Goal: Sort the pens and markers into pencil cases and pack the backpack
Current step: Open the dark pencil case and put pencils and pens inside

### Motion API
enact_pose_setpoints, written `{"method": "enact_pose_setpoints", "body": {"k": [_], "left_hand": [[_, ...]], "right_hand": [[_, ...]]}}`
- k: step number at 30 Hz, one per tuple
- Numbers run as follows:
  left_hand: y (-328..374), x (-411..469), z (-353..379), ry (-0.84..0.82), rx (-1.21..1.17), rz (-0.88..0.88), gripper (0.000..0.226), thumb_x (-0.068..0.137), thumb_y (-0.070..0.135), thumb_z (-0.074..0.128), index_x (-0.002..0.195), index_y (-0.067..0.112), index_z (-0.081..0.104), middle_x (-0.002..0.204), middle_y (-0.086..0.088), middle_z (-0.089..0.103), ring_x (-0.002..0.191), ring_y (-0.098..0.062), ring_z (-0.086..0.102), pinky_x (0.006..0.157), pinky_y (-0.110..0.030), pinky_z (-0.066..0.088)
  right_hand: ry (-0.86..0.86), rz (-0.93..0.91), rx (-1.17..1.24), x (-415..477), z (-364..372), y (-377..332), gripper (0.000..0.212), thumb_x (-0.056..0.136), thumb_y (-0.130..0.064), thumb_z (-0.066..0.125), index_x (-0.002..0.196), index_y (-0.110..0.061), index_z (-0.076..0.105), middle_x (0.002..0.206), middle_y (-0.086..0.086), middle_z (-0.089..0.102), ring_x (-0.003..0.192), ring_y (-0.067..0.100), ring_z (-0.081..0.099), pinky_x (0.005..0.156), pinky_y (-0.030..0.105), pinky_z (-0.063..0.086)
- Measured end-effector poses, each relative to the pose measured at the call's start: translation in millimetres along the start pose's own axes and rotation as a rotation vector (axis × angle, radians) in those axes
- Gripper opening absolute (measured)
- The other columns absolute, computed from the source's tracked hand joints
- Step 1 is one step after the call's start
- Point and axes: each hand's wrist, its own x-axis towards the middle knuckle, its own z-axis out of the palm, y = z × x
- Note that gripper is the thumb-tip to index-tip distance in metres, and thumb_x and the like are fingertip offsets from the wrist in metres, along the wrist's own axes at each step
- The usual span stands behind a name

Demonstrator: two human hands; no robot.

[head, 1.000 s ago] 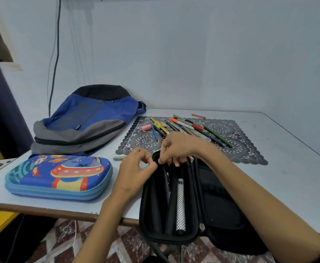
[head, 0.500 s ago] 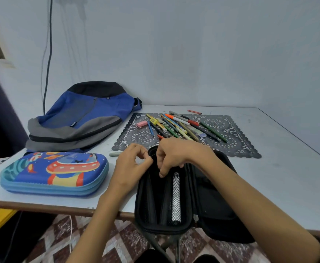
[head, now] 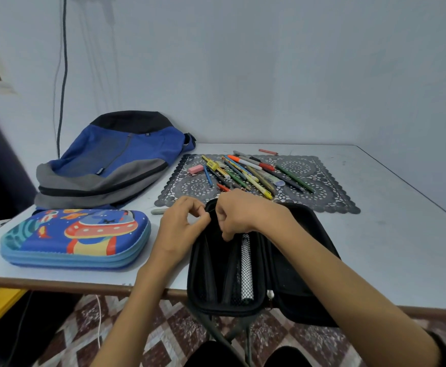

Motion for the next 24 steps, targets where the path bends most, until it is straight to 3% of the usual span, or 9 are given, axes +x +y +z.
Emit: {"method": "enact_pose_setpoints", "body": {"k": [4, 7, 9, 10, 12, 13, 15, 19, 24], "left_hand": [[0, -2, -1, 0.016, 0.004, 0.014, 0.02, 0.069, 0.044, 0.052, 0.069, 0.024, 0.056, 0.086, 0.007, 0.062, 0.082, -0.006, 0.056, 0.065, -0.009, 0.036], [2, -3, -1, 0.021, 0.002, 0.013, 0.014, 0.073, 0.038, 0.058, 0.068, 0.025, 0.056, 0.085, 0.007, 0.063, 0.082, -0.007, 0.057, 0.066, -0.009, 0.036], [2, -3, 0, 0.021, 0.001, 0.005, 0.011, 0.077, 0.026, 0.064, 0.069, 0.022, 0.057, 0.086, 0.005, 0.064, 0.082, -0.008, 0.057, 0.066, -0.009, 0.036], [2, -3, 0, 0.022, 0.001, 0.003, 0.013, 0.079, 0.02, 0.066, 0.069, 0.021, 0.058, 0.086, 0.004, 0.064, 0.082, -0.009, 0.057, 0.066, -0.009, 0.036], [2, -4, -1, 0.023, 0.004, -0.001, 0.02, 0.081, 0.008, 0.07, 0.069, 0.019, 0.058, 0.086, 0.003, 0.064, 0.082, -0.009, 0.057, 0.066, -0.009, 0.036], [2, -4, -1, 0.023, 0.004, -0.007, 0.022, 0.082, 0.005, 0.07, 0.069, 0.018, 0.058, 0.086, 0.003, 0.065, 0.082, -0.009, 0.057, 0.066, -0.009, 0.036], [2, -3, -1, 0.021, 0.001, -0.013, 0.022, 0.082, 0.005, 0.07, 0.069, 0.018, 0.058, 0.086, 0.003, 0.065, 0.081, -0.008, 0.057, 0.066, -0.009, 0.036], [4, -3, 0, 0.031, 0.0, -0.015, 0.014, 0.078, 0.019, 0.067, 0.068, 0.02, 0.058, 0.085, 0.006, 0.064, 0.08, -0.007, 0.058, 0.065, -0.01, 0.037], [4, -3, 0, 0.047, 0.026, -0.032, 0.02, 0.079, 0.011, 0.072, 0.065, 0.019, 0.059, 0.086, 0.006, 0.064, 0.083, -0.009, 0.059, 0.065, -0.011, 0.036]], "right_hand": [[0.008, -0.063, 0.051, 2, 0, 13, 0.018, 0.076, -0.025, 0.08, 0.084, -0.012, 0.07, 0.09, 0.004, 0.069, 0.088, 0.021, 0.065, 0.081, 0.04, 0.056], [0.077, -0.093, 0.278, 3, -8, 34, 0.017, 0.08, -0.03, 0.076, 0.089, -0.017, 0.073, 0.087, 0.003, 0.071, 0.071, 0.016, 0.062, 0.056, 0.03, 0.052], [0.241, -0.033, 0.388, 9, -18, 56, 0.008, 0.084, -0.024, 0.073, 0.088, -0.018, 0.072, 0.087, 0.003, 0.07, 0.063, 0.013, 0.059, 0.048, 0.022, 0.045], [0.346, 0.016, 0.414, 13, -23, 68, 0.003, 0.085, -0.019, 0.071, 0.087, -0.018, 0.071, 0.088, 0.001, 0.068, 0.065, 0.012, 0.059, 0.053, 0.022, 0.047], [0.544, 0.142, 0.384, 23, -29, 89, 0.012, 0.084, -0.009, 0.066, 0.085, -0.02, 0.071, 0.085, -0.006, 0.063, 0.078, 0.014, 0.061, 0.066, 0.027, 0.05], [0.596, 0.214, 0.336, 27, -30, 97, 0.017, 0.084, -0.006, 0.063, 0.084, -0.02, 0.072, 0.085, -0.009, 0.061, 0.084, 0.016, 0.061, 0.064, 0.025, 0.046], [0.595, 0.325, 0.237, 35, -27, 109, 0.018, 0.083, -0.005, 0.062, 0.083, -0.019, 0.072, 0.087, -0.008, 0.064, 0.088, 0.018, 0.063, 0.057, 0.022, 0.037], [0.441, 0.393, 0.122, 48, -13, 119, 0.011, 0.081, -0.02, 0.071, 0.087, -0.012, 0.074, 0.091, 0.005, 0.072, 0.085, 0.022, 0.065, 0.067, 0.028, 0.043], [0.446, 0.414, 0.091, 51, -3, 119, 0.022, 0.078, -0.032, 0.077, 0.089, -0.015, 0.071, 0.091, 0.002, 0.07, 0.088, 0.021, 0.065, 0.069, 0.028, 0.041]]}}
